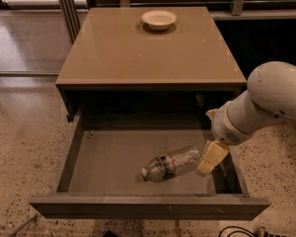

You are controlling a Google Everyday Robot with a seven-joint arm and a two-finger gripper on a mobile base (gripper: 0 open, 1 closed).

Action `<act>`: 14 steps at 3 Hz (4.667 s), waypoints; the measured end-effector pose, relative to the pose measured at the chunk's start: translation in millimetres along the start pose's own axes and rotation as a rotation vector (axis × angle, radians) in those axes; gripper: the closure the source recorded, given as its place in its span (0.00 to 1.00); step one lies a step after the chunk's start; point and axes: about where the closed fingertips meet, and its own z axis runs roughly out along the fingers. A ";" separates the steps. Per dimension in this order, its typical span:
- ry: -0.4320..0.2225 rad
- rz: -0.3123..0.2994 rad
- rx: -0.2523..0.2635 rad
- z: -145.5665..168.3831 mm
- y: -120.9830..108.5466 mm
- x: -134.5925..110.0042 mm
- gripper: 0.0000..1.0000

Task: Pick water bottle from top drawer and place on counter

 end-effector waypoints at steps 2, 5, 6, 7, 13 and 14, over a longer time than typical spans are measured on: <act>-0.030 0.007 0.031 57.1 -9.4 12.3 0.00; -0.114 -0.077 -0.024 97.4 -24.8 -21.6 0.00; -0.113 -0.104 -0.100 98.9 -15.0 -14.8 0.00; -0.099 -0.142 -0.190 98.2 -1.5 23.1 0.00; -0.128 -0.152 -0.286 159.2 8.7 18.3 0.64; -0.128 -0.152 -0.286 159.2 8.7 18.3 0.87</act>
Offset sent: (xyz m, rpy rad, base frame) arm 0.0218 0.0175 -0.1054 0.0343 -0.0685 -0.0563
